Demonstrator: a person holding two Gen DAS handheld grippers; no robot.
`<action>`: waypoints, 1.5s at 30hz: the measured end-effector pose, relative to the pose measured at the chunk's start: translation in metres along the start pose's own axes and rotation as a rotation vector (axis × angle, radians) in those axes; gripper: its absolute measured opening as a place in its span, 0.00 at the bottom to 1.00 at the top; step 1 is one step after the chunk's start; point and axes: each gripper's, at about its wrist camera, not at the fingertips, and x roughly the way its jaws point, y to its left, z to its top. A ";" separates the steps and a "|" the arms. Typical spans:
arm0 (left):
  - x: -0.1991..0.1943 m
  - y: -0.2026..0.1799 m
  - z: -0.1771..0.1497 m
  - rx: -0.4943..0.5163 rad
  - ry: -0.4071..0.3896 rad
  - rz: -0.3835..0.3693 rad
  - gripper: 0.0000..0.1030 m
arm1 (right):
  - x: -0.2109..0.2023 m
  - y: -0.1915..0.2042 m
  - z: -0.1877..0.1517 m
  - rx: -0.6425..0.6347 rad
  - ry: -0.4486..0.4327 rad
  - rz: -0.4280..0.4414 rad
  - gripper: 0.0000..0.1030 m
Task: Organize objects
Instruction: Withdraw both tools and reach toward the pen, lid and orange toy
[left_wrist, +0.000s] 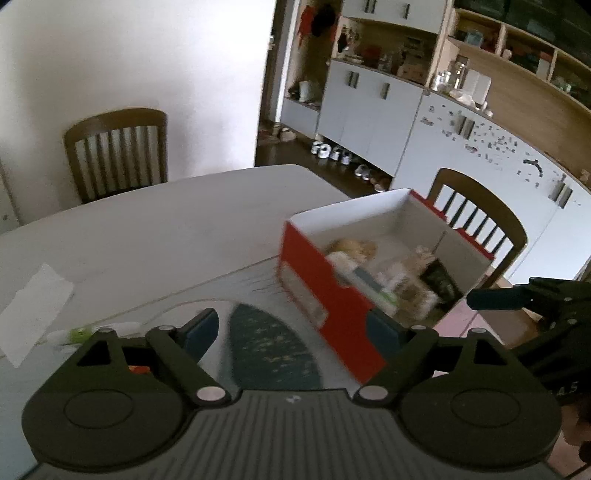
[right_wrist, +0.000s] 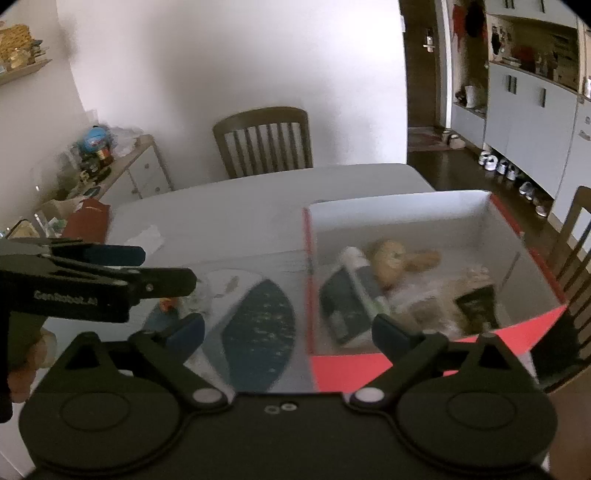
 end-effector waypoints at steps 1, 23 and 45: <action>-0.002 0.006 -0.002 -0.001 0.001 0.000 0.85 | 0.002 0.006 0.000 -0.001 0.002 0.006 0.95; -0.006 0.168 -0.066 -0.135 0.036 0.158 1.00 | 0.098 0.111 0.010 -0.144 0.115 0.029 0.94; 0.075 0.243 -0.088 -0.177 0.099 0.275 1.00 | 0.209 0.124 0.003 -0.239 0.258 -0.003 0.86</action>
